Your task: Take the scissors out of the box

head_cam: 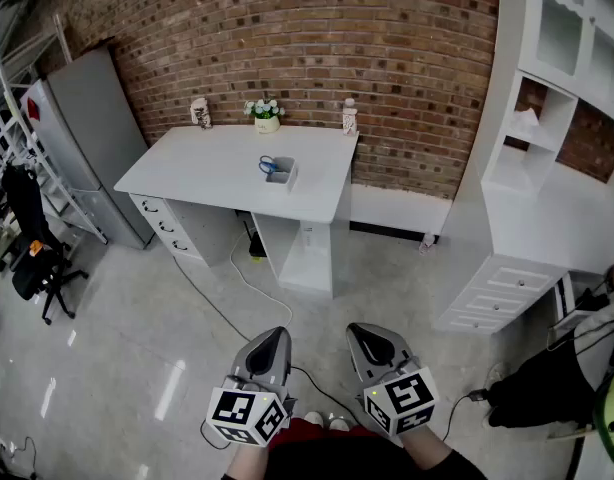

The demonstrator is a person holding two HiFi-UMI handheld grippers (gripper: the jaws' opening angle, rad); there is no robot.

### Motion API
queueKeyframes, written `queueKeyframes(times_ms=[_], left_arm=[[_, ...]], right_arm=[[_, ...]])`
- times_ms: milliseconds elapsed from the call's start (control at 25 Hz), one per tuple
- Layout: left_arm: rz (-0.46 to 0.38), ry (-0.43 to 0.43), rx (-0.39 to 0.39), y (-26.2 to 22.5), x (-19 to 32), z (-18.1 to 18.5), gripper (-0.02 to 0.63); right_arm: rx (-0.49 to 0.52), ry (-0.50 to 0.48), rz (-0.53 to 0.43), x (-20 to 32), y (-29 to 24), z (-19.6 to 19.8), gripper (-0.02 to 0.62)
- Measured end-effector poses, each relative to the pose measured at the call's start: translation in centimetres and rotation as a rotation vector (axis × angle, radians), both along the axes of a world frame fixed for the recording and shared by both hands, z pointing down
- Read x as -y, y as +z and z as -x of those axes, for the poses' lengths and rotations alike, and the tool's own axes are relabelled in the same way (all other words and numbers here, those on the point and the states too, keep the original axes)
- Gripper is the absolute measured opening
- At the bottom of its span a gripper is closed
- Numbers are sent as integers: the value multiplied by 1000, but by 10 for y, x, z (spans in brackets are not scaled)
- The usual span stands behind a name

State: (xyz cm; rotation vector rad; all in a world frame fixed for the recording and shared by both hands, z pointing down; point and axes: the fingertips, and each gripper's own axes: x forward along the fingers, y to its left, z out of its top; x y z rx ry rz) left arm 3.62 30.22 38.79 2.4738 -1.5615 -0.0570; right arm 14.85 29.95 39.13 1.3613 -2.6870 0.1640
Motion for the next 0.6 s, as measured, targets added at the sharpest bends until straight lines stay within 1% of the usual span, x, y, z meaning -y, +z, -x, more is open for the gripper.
queueKeyframes(times_ms=[200,400,600], left_arm=[[-7,-13,22,-2,-1,0,3],[4,-30,36,0,-1,6,3],[15,-45,51,7,17,18,3]], right_arm=[[3,1,-6,0,-4,-4,8],[8,-12,18,3,2,0,8],[37,-38,33,21,7,11,8]])
